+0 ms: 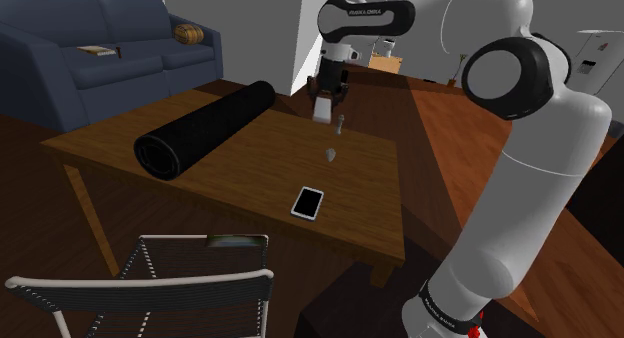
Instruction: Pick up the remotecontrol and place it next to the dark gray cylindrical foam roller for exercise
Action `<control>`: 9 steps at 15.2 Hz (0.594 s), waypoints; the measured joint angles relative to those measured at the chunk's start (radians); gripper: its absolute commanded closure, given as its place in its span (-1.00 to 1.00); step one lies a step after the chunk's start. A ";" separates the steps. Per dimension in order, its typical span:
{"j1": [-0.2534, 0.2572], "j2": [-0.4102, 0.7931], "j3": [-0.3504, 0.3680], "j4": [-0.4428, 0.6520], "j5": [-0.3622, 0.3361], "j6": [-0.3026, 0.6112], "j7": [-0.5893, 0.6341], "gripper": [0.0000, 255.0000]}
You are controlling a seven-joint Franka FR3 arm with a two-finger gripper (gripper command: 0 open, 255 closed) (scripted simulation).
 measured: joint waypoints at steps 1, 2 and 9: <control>0.012 0.007 0.009 0.005 0.000 0.002 0.021 1.00; 0.025 0.006 0.019 0.009 -0.002 -0.002 0.045 1.00; 0.113 0.045 0.084 0.062 -0.009 -0.012 0.199 1.00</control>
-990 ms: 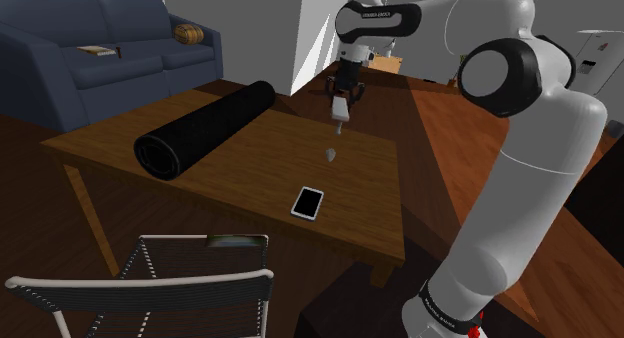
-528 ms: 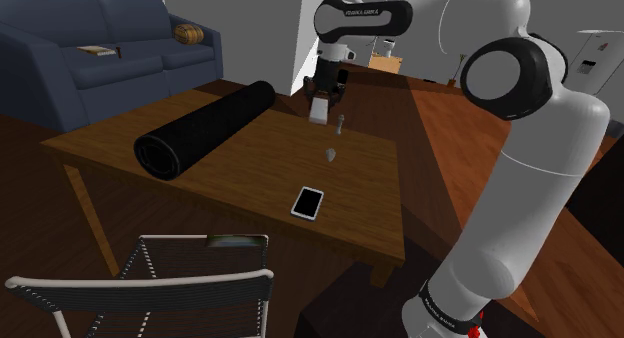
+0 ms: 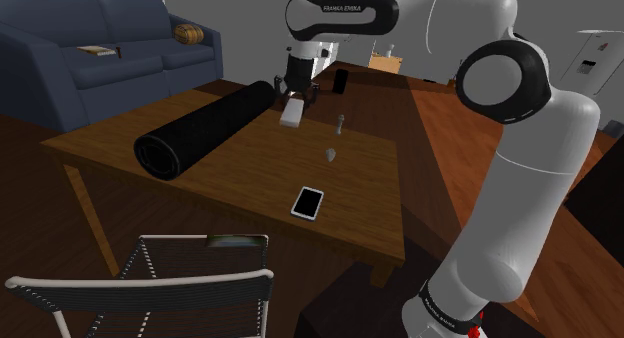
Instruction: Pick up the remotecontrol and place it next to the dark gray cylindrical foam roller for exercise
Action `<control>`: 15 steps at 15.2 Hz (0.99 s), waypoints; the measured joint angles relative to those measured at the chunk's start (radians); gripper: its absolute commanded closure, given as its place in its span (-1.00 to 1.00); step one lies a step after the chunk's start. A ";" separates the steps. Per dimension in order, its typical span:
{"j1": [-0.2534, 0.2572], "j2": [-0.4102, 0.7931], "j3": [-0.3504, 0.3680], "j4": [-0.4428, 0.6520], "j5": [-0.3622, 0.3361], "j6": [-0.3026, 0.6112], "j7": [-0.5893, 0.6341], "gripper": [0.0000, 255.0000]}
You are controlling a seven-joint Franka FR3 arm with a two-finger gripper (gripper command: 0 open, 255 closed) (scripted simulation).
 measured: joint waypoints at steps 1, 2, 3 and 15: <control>0.013 0.001 0.009 -0.002 -0.002 0.004 0.021 1.00; 0.026 0.011 0.018 0.016 -0.003 -0.004 0.044 1.00; 0.039 0.026 0.027 0.032 -0.004 -0.004 0.067 1.00; 0.076 0.067 0.050 -0.030 -0.008 0.099 0.125 1.00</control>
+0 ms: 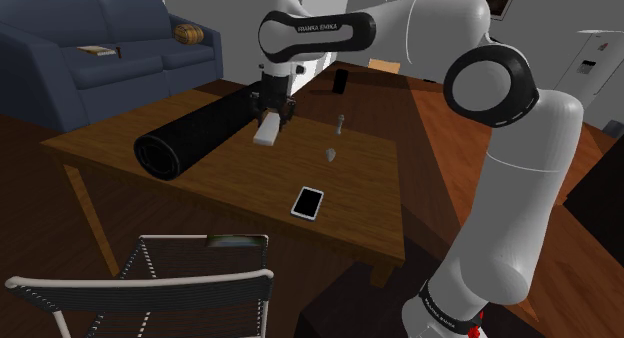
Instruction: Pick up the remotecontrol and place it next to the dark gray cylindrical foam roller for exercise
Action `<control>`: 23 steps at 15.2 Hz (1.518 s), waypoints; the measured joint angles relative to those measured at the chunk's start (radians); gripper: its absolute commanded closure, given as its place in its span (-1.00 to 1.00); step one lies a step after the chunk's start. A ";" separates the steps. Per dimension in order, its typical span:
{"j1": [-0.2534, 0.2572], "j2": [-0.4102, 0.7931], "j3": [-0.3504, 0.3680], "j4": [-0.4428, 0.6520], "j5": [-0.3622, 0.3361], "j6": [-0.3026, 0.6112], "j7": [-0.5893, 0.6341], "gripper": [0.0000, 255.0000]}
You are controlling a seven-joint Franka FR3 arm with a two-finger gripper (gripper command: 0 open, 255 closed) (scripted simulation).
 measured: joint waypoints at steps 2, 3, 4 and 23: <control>0.001 -0.004 0.001 -0.034 0.000 0.030 0.001 1.00; 0.001 -0.004 0.000 -0.047 0.000 0.042 0.000 1.00; 0.001 -0.001 0.001 -0.055 0.000 0.054 0.001 1.00; 0.001 0.067 0.002 -0.220 0.004 0.286 -0.006 1.00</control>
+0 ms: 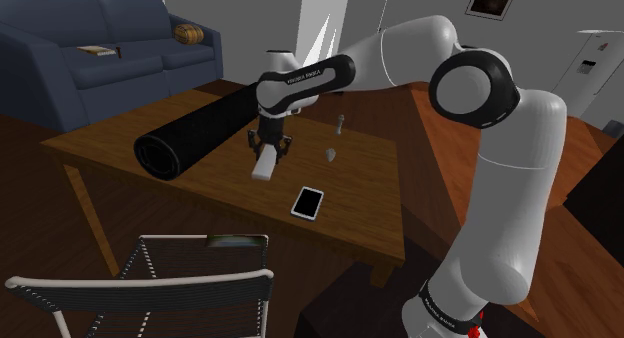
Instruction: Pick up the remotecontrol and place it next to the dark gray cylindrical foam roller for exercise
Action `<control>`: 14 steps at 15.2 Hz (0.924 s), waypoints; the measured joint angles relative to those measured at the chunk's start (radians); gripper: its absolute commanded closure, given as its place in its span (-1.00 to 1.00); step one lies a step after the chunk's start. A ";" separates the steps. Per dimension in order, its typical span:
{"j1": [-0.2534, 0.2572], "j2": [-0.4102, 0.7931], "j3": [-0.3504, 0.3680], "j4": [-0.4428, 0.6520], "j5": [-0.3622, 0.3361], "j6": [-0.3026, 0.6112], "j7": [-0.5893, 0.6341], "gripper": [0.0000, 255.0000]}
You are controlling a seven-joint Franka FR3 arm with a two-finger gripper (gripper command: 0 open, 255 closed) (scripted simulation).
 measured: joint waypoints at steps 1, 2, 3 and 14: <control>-0.001 0.006 0.000 -0.005 0.000 0.012 -0.002 1.00; -0.001 0.011 0.000 -0.014 0.001 0.025 -0.002 1.00; 0.000 0.016 0.000 -0.021 0.001 0.037 -0.001 1.00; 0.000 0.038 0.001 -0.041 0.002 0.080 -0.003 -1.00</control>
